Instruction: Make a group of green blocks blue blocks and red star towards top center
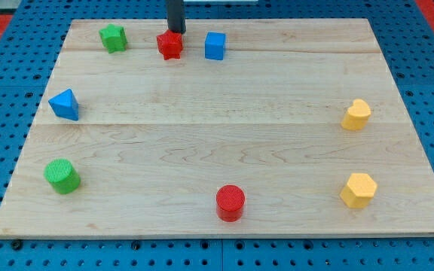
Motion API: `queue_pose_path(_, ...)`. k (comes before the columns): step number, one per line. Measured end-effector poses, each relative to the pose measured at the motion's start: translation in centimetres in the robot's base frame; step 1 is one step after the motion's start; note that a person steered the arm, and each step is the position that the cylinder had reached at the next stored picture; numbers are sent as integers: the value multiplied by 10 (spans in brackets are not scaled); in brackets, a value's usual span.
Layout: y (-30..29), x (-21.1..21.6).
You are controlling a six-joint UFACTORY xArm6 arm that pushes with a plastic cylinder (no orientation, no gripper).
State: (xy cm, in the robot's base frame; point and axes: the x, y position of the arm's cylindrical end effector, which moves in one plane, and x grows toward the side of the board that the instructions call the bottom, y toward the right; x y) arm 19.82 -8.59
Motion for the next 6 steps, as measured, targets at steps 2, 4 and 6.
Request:
queue_pose_path(2,-115,2)
queue_pose_path(4,-88,88)
queue_pose_path(6,-61,109)
